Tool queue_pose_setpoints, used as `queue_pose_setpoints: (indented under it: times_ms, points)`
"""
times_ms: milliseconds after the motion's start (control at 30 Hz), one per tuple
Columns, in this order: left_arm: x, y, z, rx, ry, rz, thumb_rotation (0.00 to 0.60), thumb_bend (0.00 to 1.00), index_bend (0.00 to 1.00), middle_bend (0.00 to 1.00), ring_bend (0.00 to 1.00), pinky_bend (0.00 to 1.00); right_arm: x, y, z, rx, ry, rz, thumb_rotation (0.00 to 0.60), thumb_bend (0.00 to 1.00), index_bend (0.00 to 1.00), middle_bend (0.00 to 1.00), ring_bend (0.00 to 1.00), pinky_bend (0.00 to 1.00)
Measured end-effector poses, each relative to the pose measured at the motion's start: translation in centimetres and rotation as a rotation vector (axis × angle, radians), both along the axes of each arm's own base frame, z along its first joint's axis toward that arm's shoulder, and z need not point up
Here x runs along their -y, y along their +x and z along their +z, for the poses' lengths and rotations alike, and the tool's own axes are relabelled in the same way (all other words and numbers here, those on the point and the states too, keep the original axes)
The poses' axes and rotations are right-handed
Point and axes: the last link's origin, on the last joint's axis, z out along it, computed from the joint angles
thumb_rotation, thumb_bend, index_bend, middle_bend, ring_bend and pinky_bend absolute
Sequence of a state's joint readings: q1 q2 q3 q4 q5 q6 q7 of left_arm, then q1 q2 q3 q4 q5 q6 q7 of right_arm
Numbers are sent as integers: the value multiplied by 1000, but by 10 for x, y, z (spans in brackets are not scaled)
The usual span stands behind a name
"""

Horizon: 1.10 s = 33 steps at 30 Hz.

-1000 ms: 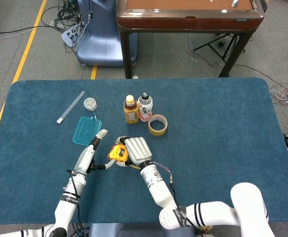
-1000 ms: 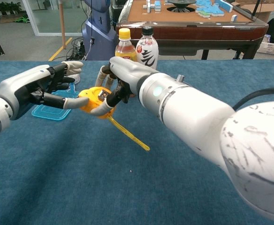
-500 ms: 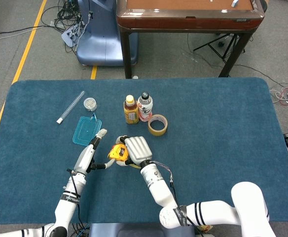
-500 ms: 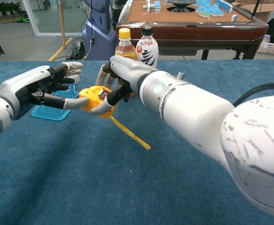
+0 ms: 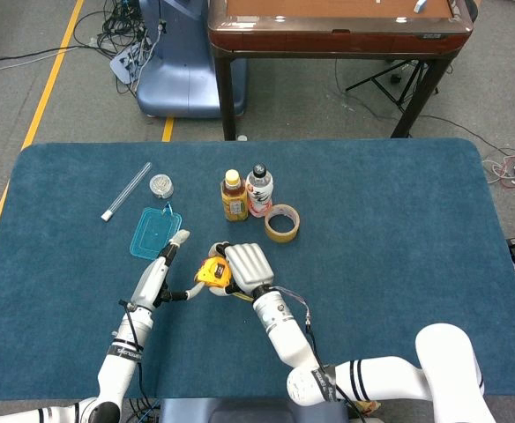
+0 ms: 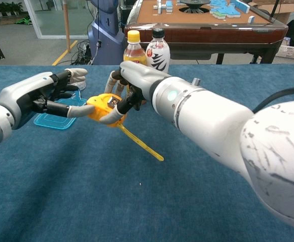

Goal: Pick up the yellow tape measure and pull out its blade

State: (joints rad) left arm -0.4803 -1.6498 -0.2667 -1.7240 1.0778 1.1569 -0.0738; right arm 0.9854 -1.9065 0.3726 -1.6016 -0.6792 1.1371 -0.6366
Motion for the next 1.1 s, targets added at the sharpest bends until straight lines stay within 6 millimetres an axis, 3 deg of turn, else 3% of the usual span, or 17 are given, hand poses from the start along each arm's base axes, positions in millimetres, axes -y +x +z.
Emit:
queue_pose_setpoints:
  times_ms: [1100]
  points:
    - [-7,-11,8,-36,33,36,600,230,0,0,0,0,0,-12,11,-2,-2,0,600,708,759,744,723,415]
